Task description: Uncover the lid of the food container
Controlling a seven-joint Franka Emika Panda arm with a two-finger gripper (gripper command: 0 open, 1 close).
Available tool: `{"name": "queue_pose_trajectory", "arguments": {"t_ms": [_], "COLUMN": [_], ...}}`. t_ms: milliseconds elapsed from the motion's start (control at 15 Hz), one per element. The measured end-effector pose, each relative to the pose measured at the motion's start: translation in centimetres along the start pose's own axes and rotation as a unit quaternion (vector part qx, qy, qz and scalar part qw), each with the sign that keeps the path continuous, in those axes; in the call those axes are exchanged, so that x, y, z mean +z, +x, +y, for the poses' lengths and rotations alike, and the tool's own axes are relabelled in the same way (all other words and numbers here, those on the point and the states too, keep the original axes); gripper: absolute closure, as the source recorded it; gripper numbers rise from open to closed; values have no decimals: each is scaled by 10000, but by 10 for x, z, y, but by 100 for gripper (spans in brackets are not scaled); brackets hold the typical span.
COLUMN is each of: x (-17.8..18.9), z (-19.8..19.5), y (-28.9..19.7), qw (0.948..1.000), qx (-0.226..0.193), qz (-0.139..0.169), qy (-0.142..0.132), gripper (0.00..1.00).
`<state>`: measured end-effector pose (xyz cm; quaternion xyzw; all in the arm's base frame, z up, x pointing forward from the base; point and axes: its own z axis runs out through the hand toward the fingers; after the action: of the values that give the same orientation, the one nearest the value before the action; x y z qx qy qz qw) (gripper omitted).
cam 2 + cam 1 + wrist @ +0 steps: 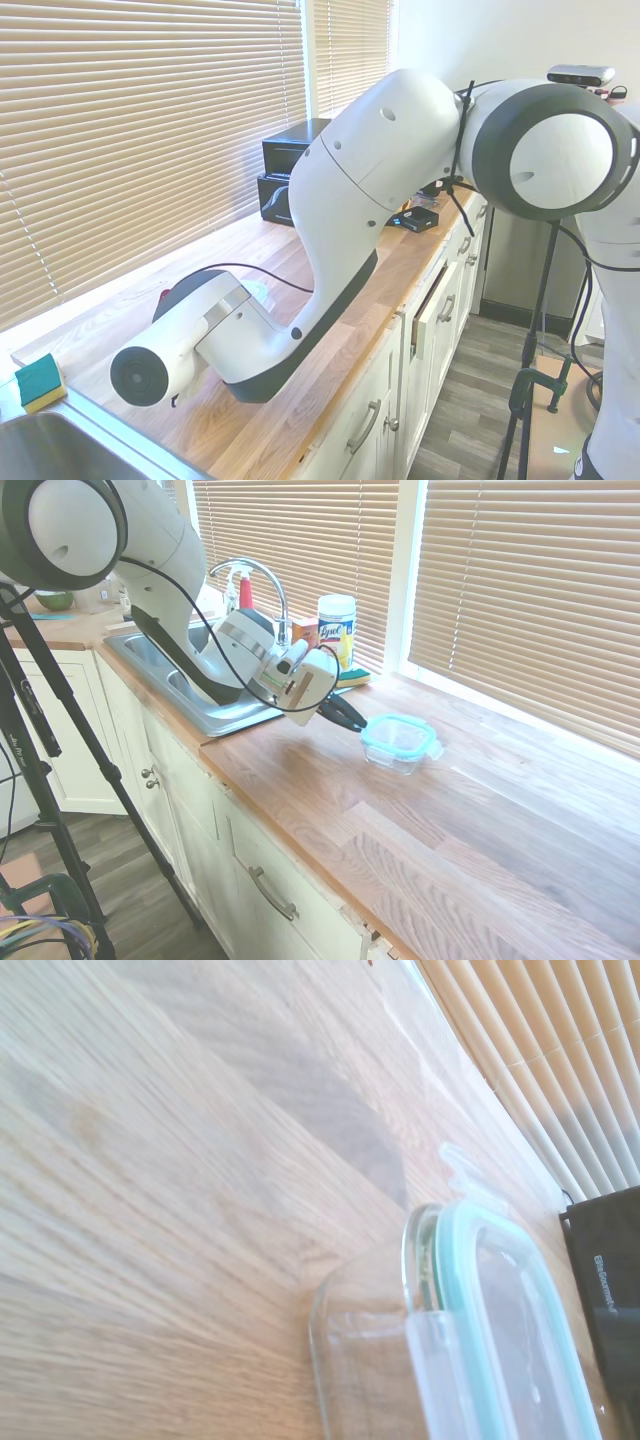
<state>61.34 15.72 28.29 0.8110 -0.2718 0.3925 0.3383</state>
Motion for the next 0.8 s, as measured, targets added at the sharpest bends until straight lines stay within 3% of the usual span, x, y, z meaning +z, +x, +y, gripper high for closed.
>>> {"name": "queue_pose_trajectory", "arguments": {"t_ms": [533, 800], "x": [-19, -4], "z": [18, 48], "y": [47, 88], "qw": [9989, 9962], "qx": [447, 864], "qz": [75, -7], "qy": [70, -64], "gripper": [100, 100]}}
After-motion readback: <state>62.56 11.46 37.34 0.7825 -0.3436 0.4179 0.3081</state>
